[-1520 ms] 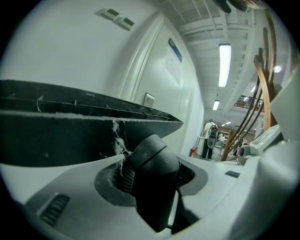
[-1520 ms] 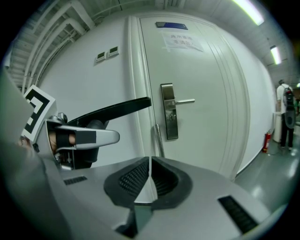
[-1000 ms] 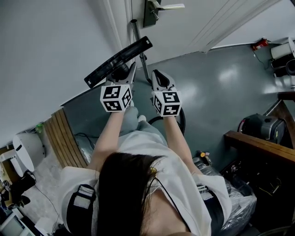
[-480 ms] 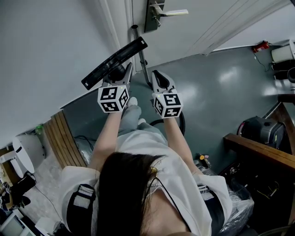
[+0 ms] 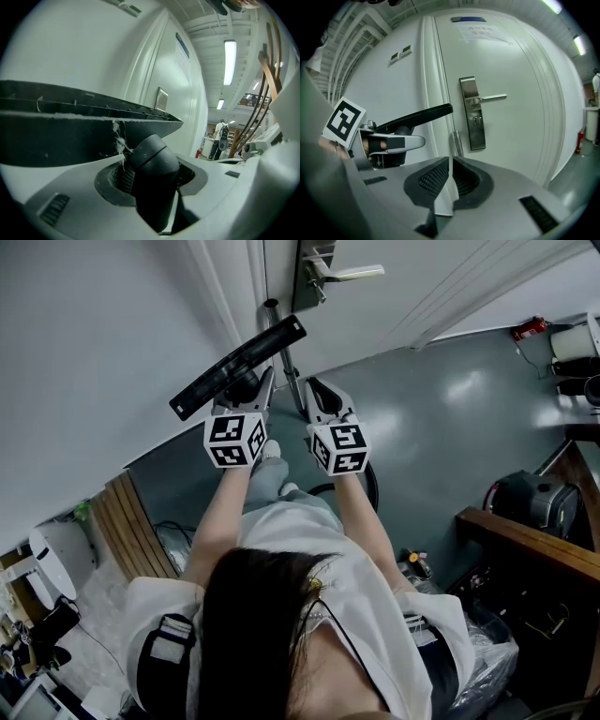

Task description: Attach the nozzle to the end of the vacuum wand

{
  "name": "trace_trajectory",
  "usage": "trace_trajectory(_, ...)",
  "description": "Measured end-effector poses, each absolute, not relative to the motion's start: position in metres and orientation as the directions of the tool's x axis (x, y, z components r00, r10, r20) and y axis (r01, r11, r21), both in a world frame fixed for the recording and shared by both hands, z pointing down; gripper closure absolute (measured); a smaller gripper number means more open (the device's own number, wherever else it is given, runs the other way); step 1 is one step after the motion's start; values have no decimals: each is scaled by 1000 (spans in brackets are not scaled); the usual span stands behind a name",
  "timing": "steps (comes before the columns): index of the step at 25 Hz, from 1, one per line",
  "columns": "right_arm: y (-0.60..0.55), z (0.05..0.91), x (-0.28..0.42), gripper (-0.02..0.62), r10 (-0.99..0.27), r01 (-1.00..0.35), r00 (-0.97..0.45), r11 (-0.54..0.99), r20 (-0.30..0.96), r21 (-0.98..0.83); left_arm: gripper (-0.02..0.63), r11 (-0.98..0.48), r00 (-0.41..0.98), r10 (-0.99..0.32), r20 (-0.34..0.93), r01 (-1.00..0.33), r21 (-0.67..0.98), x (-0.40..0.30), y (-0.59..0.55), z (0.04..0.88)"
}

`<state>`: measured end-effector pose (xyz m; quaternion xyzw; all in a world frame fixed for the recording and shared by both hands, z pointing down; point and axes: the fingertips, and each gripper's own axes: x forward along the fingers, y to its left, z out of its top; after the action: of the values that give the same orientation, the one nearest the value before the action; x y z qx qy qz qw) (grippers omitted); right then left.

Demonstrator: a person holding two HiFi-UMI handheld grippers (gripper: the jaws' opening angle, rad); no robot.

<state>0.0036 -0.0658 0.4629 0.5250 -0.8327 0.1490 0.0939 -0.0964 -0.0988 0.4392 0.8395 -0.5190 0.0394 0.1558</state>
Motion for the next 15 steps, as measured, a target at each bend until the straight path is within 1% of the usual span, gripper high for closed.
trace_trajectory(8,-77,466,3,573,-839,-905,-426,402,340,-140,408,-447,484,-845,228,-873,194,-89,-108,440)
trace_trajectory(9,-78,466,2,564,-836,-903,-428,406,344,-138,408,-451,486,-844,227,-872,191,-89,-109,440)
trace_trajectory(12,-85,469,-2,498,-825,-897,-442,419,353,-144,408,-459,491,-842,221,-869,184,-89,-114,439)
trace_trajectory(15,-92,470,-6,478,-820,-894,-448,424,356,-147,408,-478,506,-835,217,-862,169,-88,-118,437)
